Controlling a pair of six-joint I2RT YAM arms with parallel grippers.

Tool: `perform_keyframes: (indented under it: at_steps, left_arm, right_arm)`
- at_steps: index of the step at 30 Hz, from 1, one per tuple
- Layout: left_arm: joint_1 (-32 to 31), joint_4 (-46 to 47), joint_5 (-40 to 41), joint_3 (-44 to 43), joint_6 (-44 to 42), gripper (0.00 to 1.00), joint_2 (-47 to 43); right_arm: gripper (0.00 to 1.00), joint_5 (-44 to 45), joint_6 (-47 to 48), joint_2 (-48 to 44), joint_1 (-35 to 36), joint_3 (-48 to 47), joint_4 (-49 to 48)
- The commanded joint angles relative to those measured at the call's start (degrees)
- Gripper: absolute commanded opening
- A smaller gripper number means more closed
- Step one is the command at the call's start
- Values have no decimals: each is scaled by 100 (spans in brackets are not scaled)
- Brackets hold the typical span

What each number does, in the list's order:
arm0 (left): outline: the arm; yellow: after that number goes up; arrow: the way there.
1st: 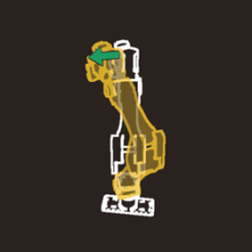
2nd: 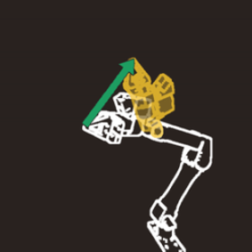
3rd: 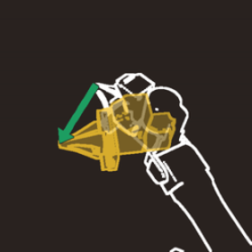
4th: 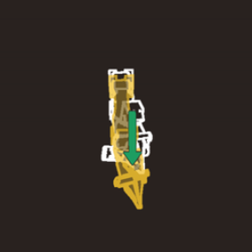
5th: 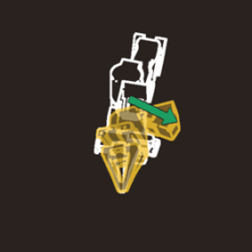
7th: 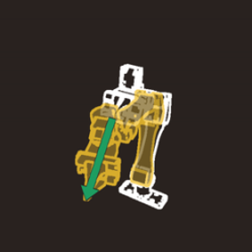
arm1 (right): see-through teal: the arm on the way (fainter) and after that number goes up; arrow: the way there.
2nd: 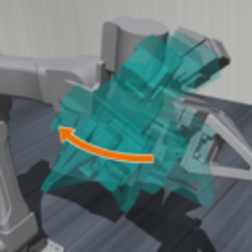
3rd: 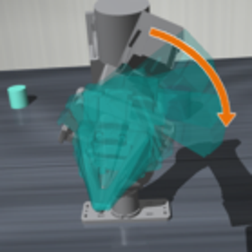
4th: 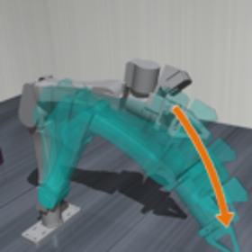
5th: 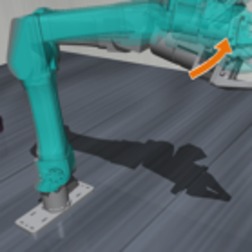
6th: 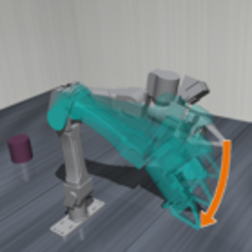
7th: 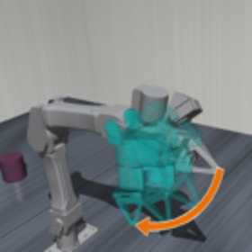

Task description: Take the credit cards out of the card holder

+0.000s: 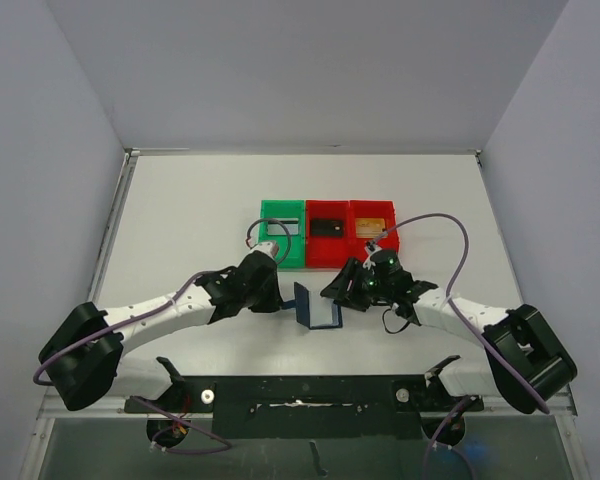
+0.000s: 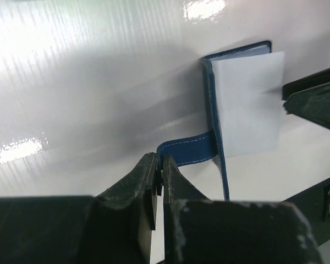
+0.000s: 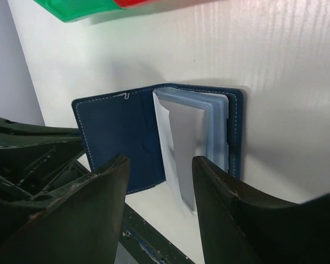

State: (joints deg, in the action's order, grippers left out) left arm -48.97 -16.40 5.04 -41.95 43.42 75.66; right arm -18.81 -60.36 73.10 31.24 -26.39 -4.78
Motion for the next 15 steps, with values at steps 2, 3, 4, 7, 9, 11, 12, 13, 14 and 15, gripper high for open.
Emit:
perform_keyframes:
  at_steps: [2,3,4,7,9,11,12,13,14,15]
  left_arm:
    - [13,176,-11,233,246,0,-169]
    - [12,193,-26,272,280,0,-174]
    - [13,234,-29,316,293,0,-186]
    - [15,253,-41,378,308,0,-183]
    - [13,280,-49,374,312,0,-170]
    - [16,302,-62,364,293,0,-161]
    - [11,311,-71,363,278,0,-157]
    - [13,319,-85,360,274,0,-145]
    - [16,328,-94,355,269,0,-140]
    - [11,347,-105,356,258,0,-131]
  right_arm:
    - [50,-151,65,128,121,-350,-269]
    - [50,-137,61,119,129,-356,-239]
    - [50,-118,75,98,136,-377,-165]
    - [52,-5,158,4,152,-460,174]
    - [55,166,255,-172,172,-533,462]
    - [58,336,358,-333,171,-602,749]
    - [60,410,406,-392,167,-630,888]
    - [61,458,446,-435,171,-645,985]
    - [61,448,478,-451,167,-647,1032]
    - [61,403,482,-441,172,-641,1042]
